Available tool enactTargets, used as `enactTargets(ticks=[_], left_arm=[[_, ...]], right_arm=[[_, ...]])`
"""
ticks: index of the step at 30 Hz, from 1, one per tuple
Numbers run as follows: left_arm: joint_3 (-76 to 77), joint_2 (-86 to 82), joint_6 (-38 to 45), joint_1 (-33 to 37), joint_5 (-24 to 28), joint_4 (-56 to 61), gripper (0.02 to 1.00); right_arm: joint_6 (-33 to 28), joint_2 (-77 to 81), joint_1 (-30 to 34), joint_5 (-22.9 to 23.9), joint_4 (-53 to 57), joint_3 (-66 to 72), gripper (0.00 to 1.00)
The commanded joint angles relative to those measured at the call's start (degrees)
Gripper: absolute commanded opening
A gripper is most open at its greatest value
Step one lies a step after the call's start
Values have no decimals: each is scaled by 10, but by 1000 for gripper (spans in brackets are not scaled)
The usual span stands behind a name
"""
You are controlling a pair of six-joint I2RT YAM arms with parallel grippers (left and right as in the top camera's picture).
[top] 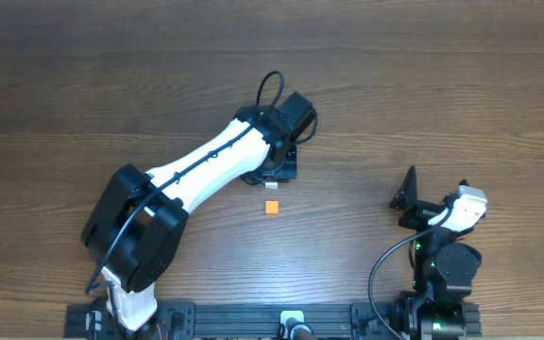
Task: Stack Cubes
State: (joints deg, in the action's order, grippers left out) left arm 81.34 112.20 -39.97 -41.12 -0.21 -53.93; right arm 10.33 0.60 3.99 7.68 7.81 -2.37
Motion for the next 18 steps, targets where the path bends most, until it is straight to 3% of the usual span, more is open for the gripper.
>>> enactTargets(ticks=[1,18], left_arm=[[8,19,22,15,22,1,172],[8,23,23,20,35,-6,169]], right_arm=[[-3,-1,-2,10,12,-3,991],[-3,-1,-2,9,12,-3,991]])
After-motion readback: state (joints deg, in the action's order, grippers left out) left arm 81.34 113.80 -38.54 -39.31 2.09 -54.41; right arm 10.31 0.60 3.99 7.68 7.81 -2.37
